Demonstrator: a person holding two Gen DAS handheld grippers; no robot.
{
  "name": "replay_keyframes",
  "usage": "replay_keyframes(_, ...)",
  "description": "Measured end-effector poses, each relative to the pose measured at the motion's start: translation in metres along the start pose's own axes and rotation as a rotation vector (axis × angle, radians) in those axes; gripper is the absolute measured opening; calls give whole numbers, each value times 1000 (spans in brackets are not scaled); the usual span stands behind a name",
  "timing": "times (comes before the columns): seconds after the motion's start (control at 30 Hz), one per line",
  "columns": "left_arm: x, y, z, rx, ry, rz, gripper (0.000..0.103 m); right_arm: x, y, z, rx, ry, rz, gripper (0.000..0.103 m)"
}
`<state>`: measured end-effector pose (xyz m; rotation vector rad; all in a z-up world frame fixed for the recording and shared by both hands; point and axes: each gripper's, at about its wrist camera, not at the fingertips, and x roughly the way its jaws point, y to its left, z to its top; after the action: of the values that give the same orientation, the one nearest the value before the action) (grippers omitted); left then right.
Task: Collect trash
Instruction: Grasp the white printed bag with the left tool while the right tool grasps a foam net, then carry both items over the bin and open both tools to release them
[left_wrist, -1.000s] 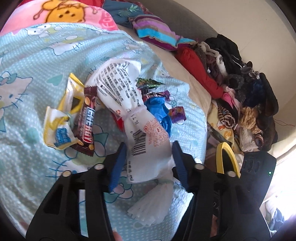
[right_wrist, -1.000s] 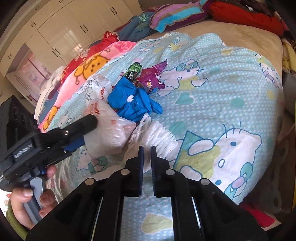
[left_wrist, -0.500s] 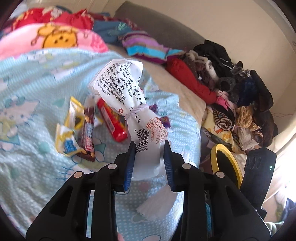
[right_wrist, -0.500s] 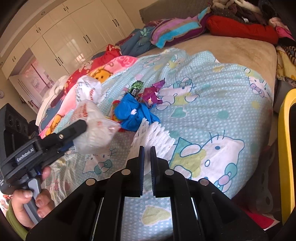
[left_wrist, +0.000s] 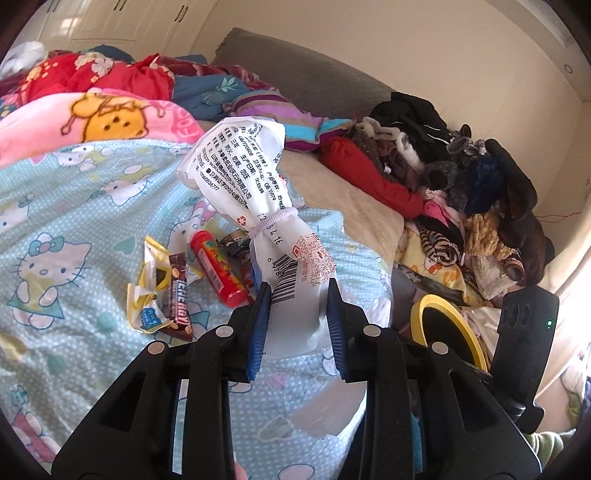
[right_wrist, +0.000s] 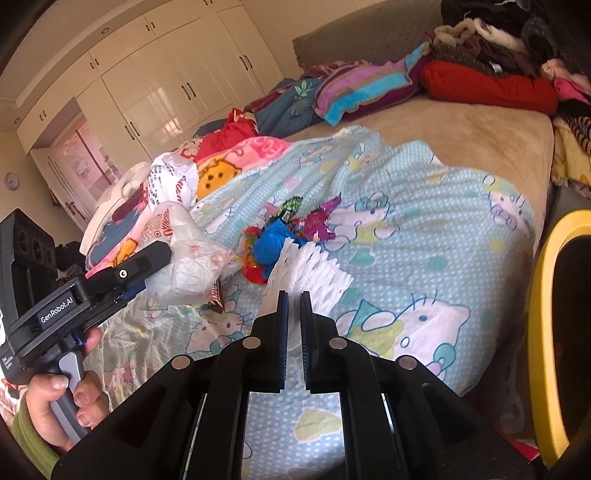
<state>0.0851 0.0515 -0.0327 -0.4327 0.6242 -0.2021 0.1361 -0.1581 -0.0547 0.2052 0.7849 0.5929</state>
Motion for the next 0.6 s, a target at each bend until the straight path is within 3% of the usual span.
replay_keyframes(0.6,-2,-47,3,87,-15,-51,23,-52,-15,14,-20,-62,-56,7)
